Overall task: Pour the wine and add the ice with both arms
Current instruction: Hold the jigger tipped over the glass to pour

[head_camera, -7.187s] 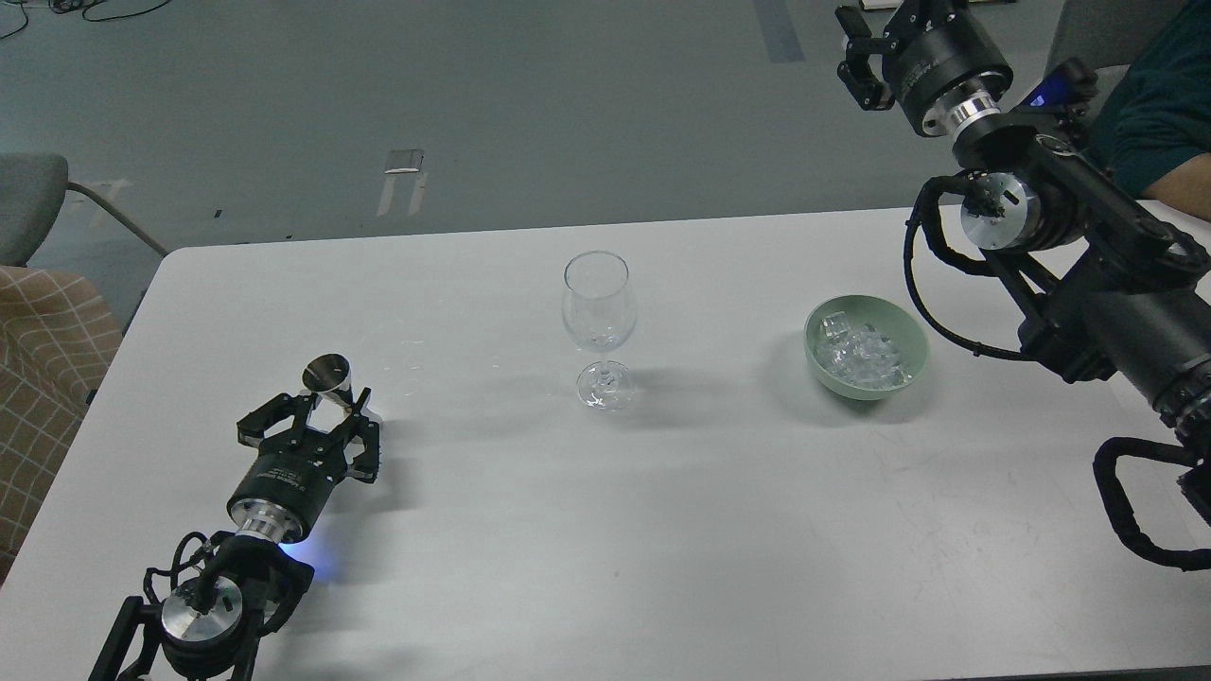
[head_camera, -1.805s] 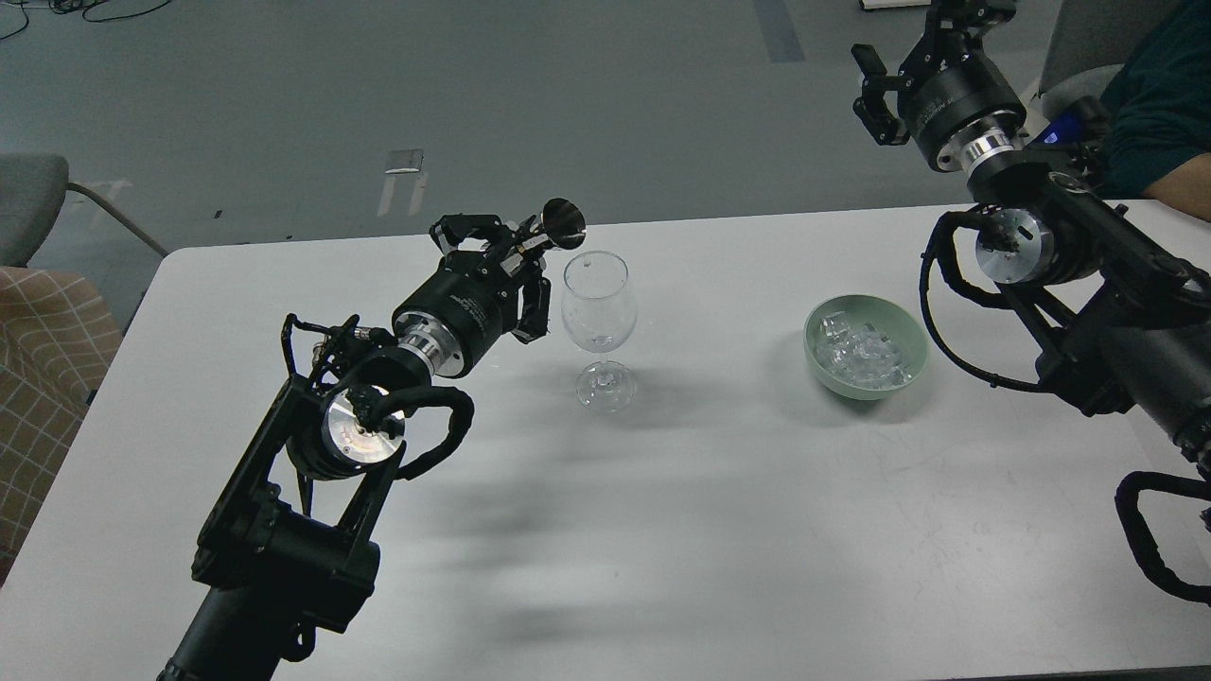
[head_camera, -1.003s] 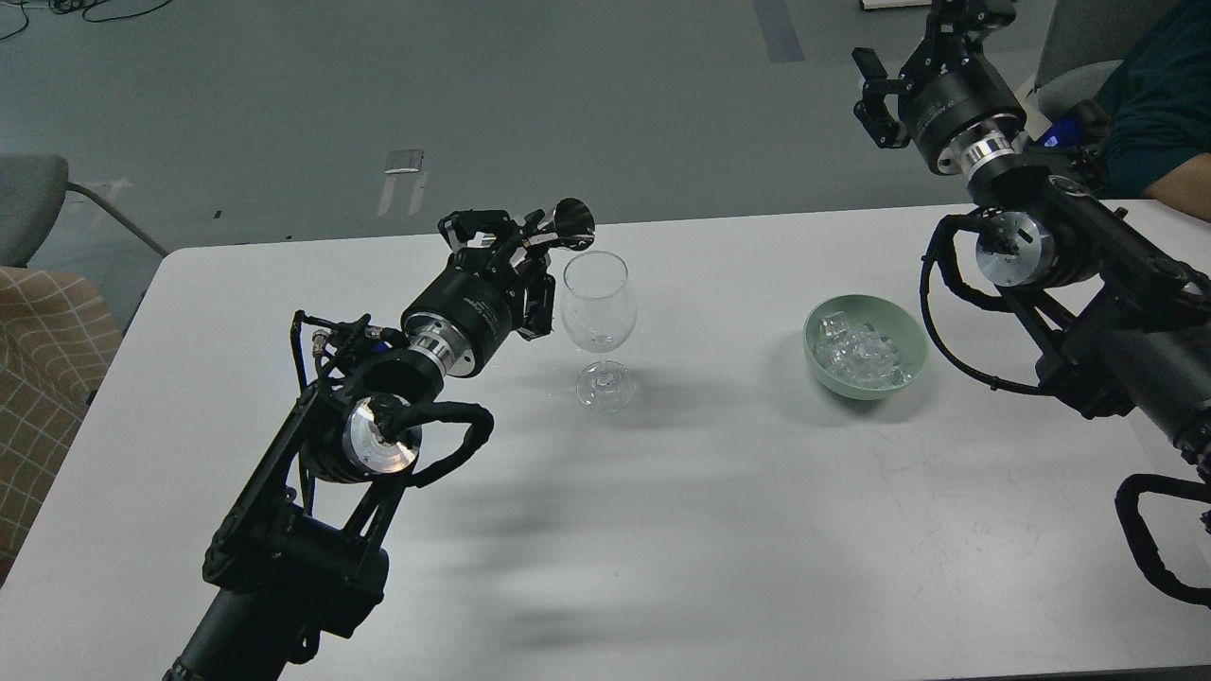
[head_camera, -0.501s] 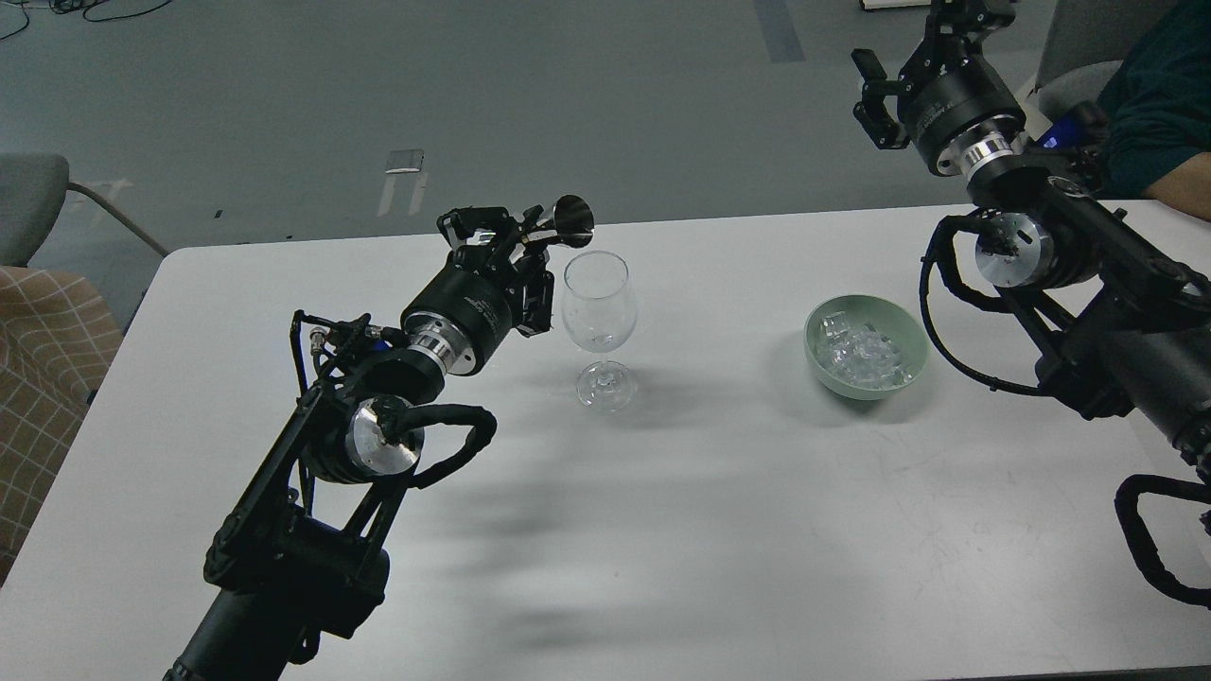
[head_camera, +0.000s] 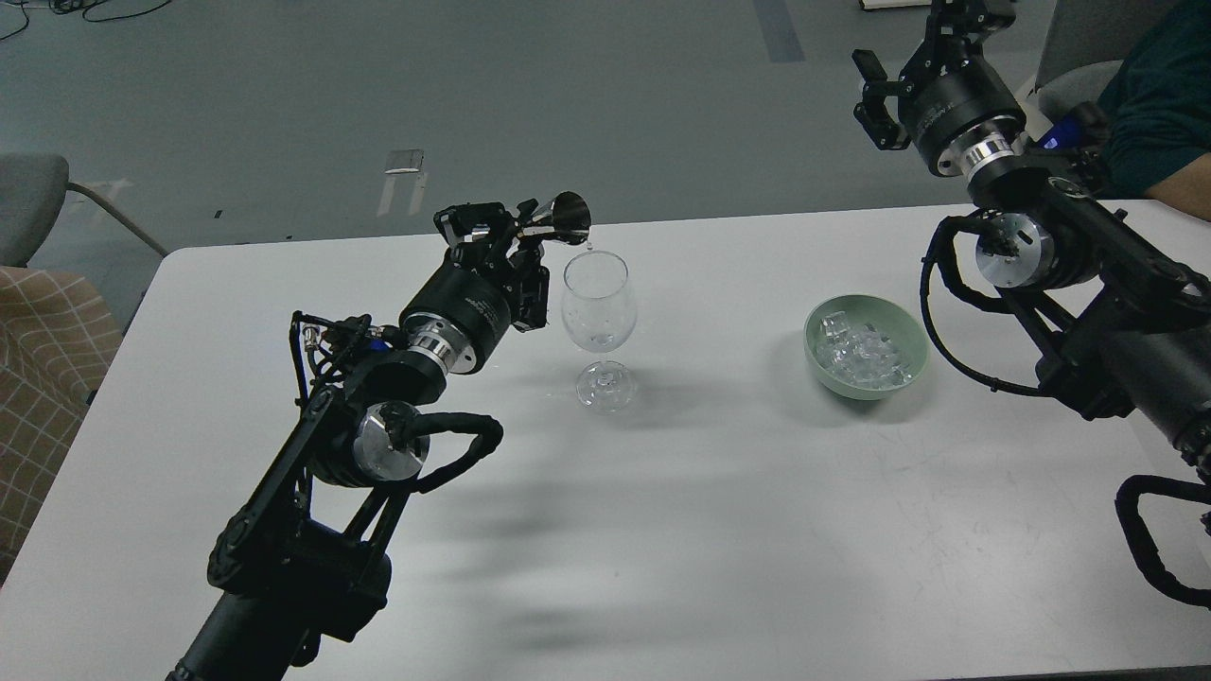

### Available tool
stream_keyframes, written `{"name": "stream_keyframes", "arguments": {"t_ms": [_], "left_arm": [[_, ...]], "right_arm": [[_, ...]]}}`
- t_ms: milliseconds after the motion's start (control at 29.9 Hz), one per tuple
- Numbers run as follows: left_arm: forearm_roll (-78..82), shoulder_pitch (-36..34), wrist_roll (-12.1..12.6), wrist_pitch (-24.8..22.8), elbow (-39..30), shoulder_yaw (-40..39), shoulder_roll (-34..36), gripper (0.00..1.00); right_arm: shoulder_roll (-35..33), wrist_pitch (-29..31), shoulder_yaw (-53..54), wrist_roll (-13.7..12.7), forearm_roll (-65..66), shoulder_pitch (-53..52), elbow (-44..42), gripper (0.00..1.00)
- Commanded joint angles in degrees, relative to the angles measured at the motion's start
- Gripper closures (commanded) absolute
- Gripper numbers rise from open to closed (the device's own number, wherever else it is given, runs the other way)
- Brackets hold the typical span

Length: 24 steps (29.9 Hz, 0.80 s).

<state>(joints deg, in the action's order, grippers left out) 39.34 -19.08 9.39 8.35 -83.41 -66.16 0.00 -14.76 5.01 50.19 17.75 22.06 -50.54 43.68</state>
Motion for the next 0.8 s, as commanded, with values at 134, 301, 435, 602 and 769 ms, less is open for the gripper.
{"name": "stream_keyframes", "arguments": {"t_ms": [134,301,435,602,769], "left_arm": [[1.8,0.4,-2.8,0.0,0.0,0.9,0.0,0.99],[2.0,0.4,-3.9,0.0,0.0,1.3,0.0,0.99],[2.0,0.5,-3.9,-1.1,-0.1,1.3,0.0,0.98],[2.1,0.7,-4.0,-4.2,0.0,1.3,0.0,0.97],[4.8,0.8,-4.6,-4.3,0.3,1.4,0.0,0.97]], "right_arm": [[0.2,0.0,0.0,0.0,0.0,0.4,0.0,0.0],[0.1,0.0,0.0,0.2,0.0,0.4,0.0,0.0],[0.0,0.0,0.1,0.2,0.0,0.4,0.0,0.0],[0.1,0.0,0.1,0.2,0.0,0.4,0.0,0.0],[0.2,0.0,0.1,0.2,0.0,0.7,0.0,0.0]]}}
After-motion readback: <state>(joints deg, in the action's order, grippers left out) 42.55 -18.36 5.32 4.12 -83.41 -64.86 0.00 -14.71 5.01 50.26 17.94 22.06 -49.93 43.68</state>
